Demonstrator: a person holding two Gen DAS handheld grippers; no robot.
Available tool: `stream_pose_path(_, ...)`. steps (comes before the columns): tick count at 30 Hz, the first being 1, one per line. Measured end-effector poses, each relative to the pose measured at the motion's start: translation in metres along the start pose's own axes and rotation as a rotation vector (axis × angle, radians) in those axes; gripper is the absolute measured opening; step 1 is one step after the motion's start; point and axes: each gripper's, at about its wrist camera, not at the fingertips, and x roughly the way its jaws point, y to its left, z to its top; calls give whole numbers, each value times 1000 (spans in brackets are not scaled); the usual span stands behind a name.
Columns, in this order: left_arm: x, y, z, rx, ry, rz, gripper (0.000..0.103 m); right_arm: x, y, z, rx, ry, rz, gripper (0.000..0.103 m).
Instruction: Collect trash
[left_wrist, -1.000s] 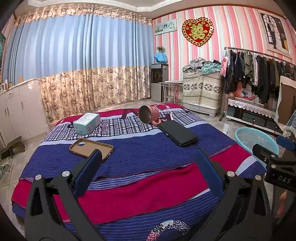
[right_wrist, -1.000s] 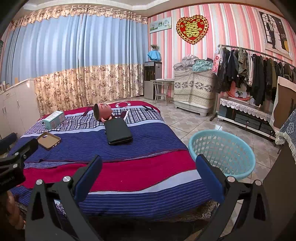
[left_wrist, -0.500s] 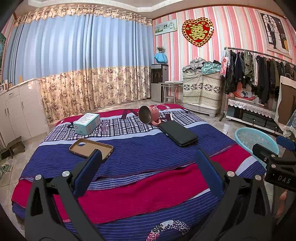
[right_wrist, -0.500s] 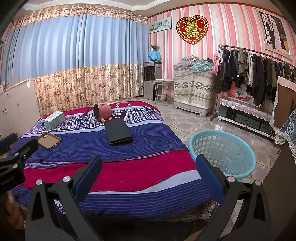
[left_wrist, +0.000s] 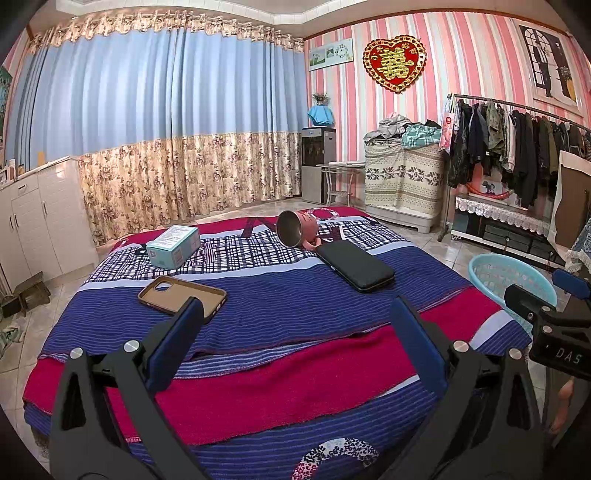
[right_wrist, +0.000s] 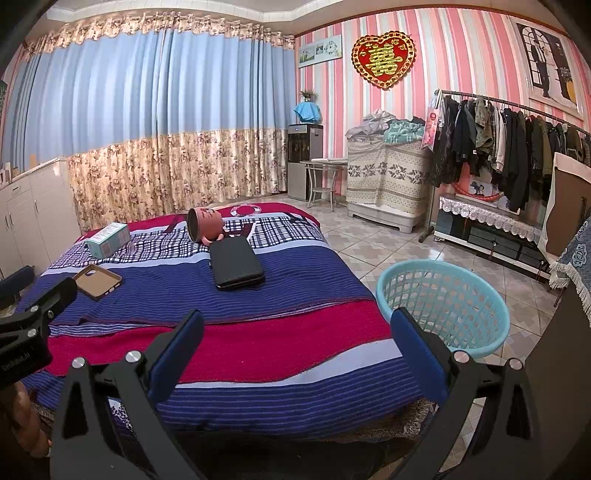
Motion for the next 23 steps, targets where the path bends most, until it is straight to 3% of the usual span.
stream_pose_path(23, 1, -1, -1, -1, -2, -2, 98, 0, -3, 3, 0, -3, -2, 99)
